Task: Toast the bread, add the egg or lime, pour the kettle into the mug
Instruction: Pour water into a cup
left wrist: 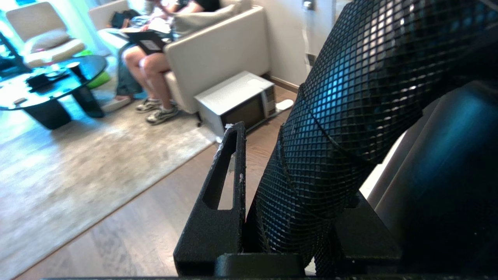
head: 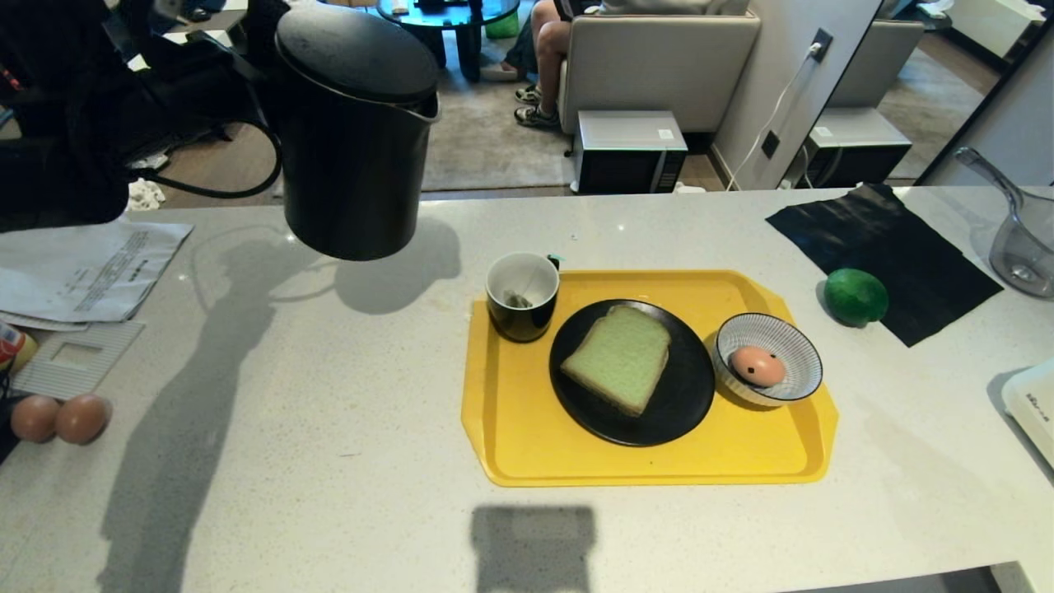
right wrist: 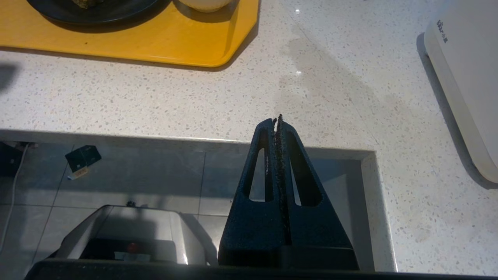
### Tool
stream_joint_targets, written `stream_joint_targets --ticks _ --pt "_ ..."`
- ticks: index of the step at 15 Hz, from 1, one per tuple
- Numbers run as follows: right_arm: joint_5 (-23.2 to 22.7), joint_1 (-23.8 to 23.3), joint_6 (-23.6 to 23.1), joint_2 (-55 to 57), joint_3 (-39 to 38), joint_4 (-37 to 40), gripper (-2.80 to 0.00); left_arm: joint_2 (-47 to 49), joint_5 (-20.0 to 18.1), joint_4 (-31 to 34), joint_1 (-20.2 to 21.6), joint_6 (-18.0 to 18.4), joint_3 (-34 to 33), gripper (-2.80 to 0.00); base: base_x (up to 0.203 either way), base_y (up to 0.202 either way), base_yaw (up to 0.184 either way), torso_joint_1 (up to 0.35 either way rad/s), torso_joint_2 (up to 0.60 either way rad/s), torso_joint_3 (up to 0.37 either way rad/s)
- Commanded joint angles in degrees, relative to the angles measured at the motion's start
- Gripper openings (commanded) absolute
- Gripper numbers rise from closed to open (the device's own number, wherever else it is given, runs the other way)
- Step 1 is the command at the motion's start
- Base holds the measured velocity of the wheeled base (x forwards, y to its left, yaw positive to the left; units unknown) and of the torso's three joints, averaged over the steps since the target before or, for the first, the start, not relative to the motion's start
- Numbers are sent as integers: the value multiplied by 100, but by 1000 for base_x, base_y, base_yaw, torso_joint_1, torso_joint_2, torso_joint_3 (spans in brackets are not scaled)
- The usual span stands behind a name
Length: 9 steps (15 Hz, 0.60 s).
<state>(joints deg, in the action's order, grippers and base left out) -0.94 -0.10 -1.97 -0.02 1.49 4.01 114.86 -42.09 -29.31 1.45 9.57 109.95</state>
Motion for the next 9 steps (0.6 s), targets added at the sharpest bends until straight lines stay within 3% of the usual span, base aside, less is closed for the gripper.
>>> stream_joint_targets --ticks 1,9 --pt "-3 1 -5 2 1 3 -280 -34 -11 137 -94 36 3 -280 0 0 0 0 0 0" --pt "-3 1 -5 2 1 3 -280 -472 468 242 -330 -56 62 -280 0 0 0 0 0 0"
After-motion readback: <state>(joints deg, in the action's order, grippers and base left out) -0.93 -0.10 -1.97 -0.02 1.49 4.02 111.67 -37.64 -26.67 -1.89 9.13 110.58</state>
